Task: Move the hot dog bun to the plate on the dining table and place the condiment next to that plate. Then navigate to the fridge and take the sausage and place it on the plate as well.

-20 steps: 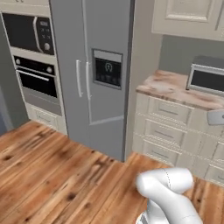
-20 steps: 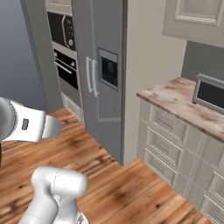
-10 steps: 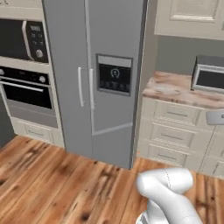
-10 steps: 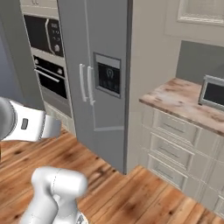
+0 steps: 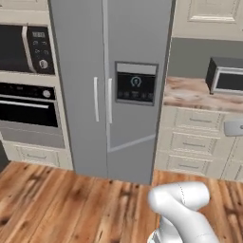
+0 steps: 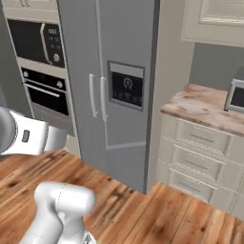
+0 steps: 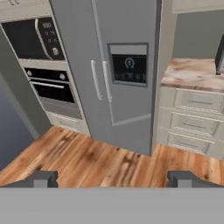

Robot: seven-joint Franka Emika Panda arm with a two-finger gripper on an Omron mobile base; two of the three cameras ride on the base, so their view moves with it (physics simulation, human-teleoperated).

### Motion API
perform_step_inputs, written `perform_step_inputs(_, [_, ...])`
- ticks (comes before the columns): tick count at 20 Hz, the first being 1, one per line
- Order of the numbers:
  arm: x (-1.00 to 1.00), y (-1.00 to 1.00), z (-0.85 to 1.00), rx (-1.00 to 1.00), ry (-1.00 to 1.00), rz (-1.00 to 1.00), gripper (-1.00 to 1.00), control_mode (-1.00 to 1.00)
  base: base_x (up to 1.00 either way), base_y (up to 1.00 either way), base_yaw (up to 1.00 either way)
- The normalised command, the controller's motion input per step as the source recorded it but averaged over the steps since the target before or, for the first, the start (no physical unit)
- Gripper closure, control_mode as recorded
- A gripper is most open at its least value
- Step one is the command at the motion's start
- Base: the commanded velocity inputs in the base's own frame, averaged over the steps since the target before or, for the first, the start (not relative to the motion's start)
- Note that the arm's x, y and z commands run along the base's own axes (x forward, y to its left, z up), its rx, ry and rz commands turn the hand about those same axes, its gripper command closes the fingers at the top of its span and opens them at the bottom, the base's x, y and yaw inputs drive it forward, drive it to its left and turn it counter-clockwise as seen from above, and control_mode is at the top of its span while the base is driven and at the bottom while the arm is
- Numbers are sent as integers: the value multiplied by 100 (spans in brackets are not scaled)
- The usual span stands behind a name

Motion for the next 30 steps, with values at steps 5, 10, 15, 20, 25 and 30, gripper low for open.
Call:
perform_step_inputs(5, [0,0,0,0,0,0,-100,100,36,85,-36])
perform_step_inputs(10, [0,0,0,0,0,0,-100,100,21,82,-40])
perform_step_inputs(15, [0,0,0,0,0,0,-100,100,18,70,-41])
perform_step_inputs(20, [0,0,0,0,0,0,-100,100,36,57,-38])
perform_step_inputs(25, [0,0,0,0,0,0,-100,100,53,48,-23])
perform_step_inputs(30, [0,0,0,0,0,0,-100,100,11,23,2])
